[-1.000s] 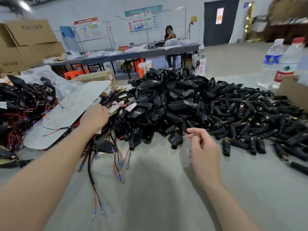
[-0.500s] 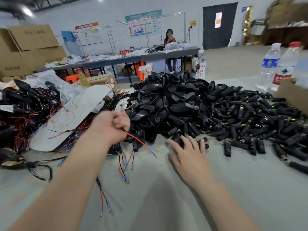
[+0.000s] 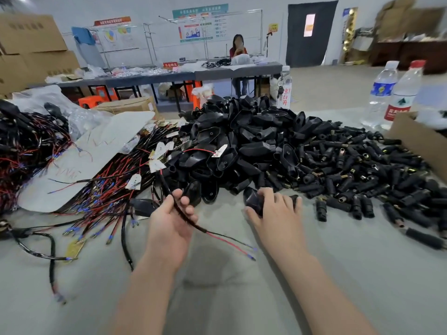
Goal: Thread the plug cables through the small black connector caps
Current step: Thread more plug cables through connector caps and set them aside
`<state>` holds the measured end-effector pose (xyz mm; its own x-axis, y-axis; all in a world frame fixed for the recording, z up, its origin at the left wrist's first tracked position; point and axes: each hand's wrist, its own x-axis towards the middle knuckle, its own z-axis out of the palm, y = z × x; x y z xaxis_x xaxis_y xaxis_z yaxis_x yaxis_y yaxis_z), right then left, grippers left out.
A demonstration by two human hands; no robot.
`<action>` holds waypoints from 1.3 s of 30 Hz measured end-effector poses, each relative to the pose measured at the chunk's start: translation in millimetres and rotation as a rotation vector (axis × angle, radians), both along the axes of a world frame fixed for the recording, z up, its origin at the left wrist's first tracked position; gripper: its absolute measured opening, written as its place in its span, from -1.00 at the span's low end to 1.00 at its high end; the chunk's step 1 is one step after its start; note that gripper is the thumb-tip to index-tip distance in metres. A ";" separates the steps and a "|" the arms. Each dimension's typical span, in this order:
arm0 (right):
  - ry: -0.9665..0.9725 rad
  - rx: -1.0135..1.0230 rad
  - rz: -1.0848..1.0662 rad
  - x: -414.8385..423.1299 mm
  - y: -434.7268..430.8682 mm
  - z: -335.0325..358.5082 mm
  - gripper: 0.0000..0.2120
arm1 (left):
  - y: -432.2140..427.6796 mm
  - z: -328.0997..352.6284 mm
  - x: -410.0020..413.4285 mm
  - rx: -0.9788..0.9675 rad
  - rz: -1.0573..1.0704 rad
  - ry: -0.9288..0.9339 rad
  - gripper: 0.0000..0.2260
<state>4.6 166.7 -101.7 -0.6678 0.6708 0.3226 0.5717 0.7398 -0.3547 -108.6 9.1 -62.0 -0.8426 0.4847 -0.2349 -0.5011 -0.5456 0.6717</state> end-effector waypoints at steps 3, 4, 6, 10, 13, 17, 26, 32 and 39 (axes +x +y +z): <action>-0.038 0.039 0.007 -7.4 5.3 -0.3 -0.63 | -1.4 1.2 -0.2 -0.294 0.181 0.125 -0.77; -0.034 0.054 0.005 -9.0 6.8 -0.1 -0.64 | -2.3 0.6 1.6 -0.496 0.237 0.230 -0.78; -0.021 0.067 -0.005 -9.9 6.8 0.0 -0.66 | -2.7 -6.9 6.9 -0.884 0.339 0.509 -0.85; 0.139 0.078 0.015 -8.5 7.9 -1.7 -0.69 | -6.0 -20.2 14.1 -1.181 0.476 0.876 -0.59; 0.454 -0.256 0.105 -0.2 9.6 4.5 -0.74 | -5.0 -22.0 18.5 -1.252 0.370 1.211 -0.63; 0.809 -0.681 0.140 21.1 11.0 12.8 -0.85 | 2.5 -29.4 29.0 -1.177 -0.061 1.548 -0.80; 1.016 -1.227 0.122 63.9 25.8 7.6 -0.69 | 7.2 -35.0 32.4 -1.140 -0.141 1.505 -0.92; 0.970 -1.399 0.174 59.0 30.9 9.3 -0.78 | 14.6 -32.1 44.7 -0.900 -0.106 1.389 -0.90; 0.977 -1.464 0.250 52.6 31.3 9.8 -0.70 | 15.4 -26.4 46.2 -0.849 -0.224 1.548 -0.81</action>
<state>57.2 198.0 -91.9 -0.7388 0.6686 -0.0841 -0.2966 -0.4347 -0.8503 -62.4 24.4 -88.4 -0.4567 0.7896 0.4099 0.7926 0.1519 0.5905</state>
